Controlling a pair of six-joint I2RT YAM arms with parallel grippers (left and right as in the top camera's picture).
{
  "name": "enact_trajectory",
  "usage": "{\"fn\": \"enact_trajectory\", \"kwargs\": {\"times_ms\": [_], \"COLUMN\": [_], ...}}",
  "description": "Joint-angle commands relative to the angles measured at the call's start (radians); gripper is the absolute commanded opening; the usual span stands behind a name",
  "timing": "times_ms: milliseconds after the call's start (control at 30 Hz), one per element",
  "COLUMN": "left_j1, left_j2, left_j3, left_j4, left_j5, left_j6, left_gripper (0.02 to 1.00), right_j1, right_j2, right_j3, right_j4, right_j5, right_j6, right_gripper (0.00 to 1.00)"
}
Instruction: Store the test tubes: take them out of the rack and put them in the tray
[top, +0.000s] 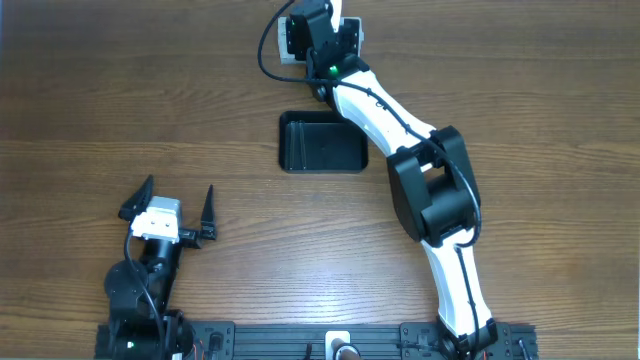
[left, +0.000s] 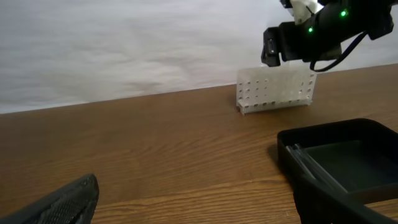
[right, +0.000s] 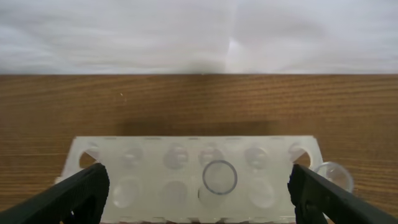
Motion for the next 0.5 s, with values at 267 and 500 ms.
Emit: {"fn": "enact_trajectory", "kwargs": {"times_ms": [267,500], "left_j1": [0.005,0.005], "left_j2": [-0.006,-0.006], "left_j3": [-0.006,-0.006], "left_j4": [0.000,0.000], "left_j5": [0.010,0.009], "left_j6": [0.007,0.007], "left_gripper": [1.000,1.000], "right_j1": [-0.010,-0.011], "right_j2": [0.019,0.019], "right_j3": [0.022,0.022], "right_j4": [0.010,0.002], "right_j5": [0.003,0.003], "right_j6": [-0.007,-0.007], "right_gripper": [0.748,0.647]}}
